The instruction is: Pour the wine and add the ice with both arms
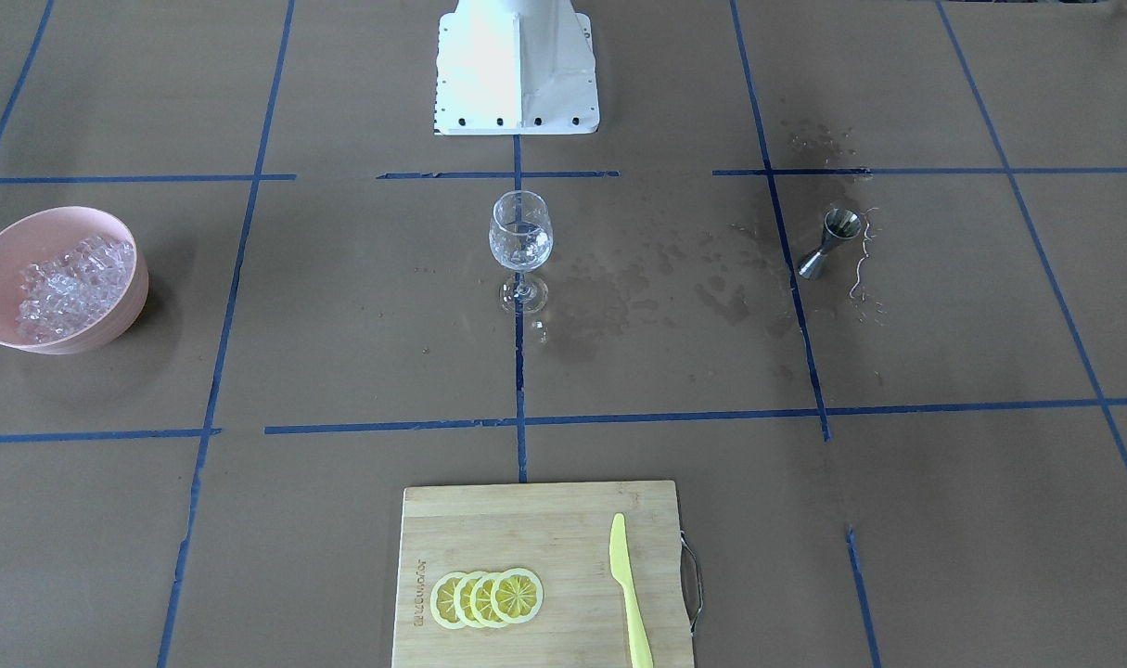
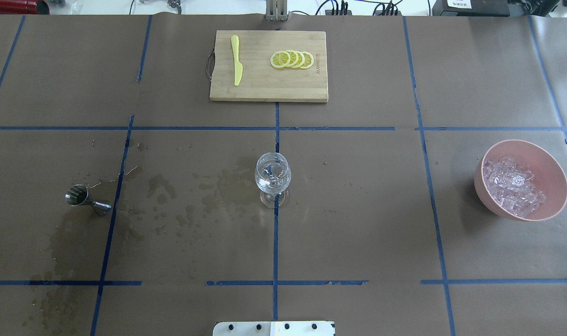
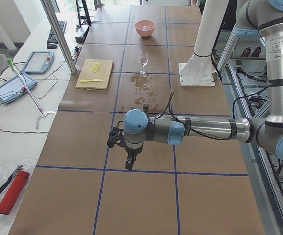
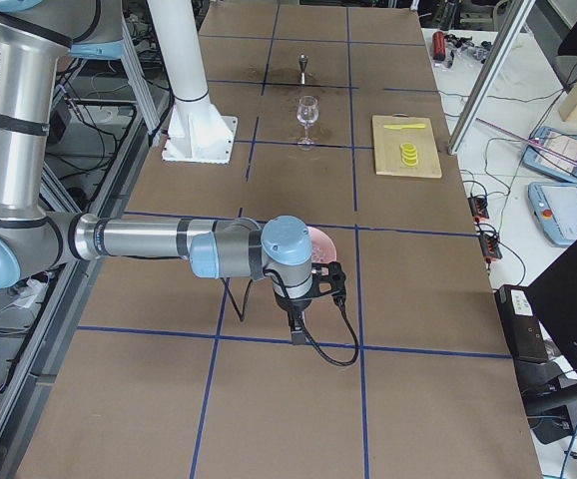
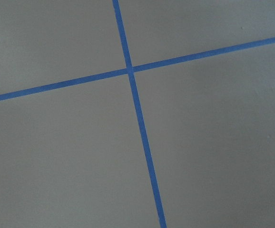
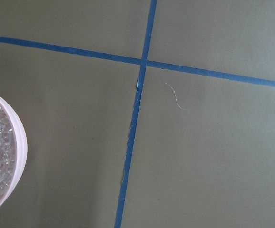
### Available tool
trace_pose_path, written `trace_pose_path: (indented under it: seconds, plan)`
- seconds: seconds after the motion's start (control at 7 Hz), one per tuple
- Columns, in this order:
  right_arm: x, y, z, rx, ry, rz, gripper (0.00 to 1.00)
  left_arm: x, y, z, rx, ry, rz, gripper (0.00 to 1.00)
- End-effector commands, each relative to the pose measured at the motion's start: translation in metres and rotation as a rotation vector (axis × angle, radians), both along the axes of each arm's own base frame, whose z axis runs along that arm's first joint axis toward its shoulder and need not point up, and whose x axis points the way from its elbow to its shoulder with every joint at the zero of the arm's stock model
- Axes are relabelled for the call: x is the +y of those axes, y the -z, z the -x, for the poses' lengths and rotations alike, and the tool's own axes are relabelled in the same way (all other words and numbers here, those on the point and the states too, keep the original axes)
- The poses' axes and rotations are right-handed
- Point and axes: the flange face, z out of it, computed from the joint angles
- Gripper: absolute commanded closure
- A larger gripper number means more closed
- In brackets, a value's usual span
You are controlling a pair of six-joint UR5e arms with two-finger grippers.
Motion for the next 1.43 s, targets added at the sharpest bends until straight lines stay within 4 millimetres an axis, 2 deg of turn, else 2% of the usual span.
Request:
trace_pose_path:
  seconds: [0.0, 0.43, 0.71, 1.0, 1.29]
  plan:
    - [0.000, 0.000, 0.001, 0.000, 0.002, -0.002, 0.00, -0.004, 0.002, 0.000, -0.001, 0.000, -0.008, 0.00]
    - [-0.002, 0.006, 0.007, -0.006, 0.013, -0.011, 0.00, -0.009, 0.012, 0.000, 0.001, 0.003, -0.081, 0.00]
    - [-0.015, 0.030, 0.010, -0.043, 0.012, -0.056, 0.00, -0.012, 0.020, -0.001, 0.002, 0.000, -0.154, 0.00]
    - [-0.028, 0.043, 0.009, -0.046, 0.010, -0.085, 0.00, -0.027, 0.038, -0.001, 0.013, 0.002, -0.275, 0.00]
    - [-0.030, 0.047, 0.009, -0.044, 0.010, -0.103, 0.00, -0.030, 0.071, 0.000, 0.021, 0.024, -0.547, 0.00]
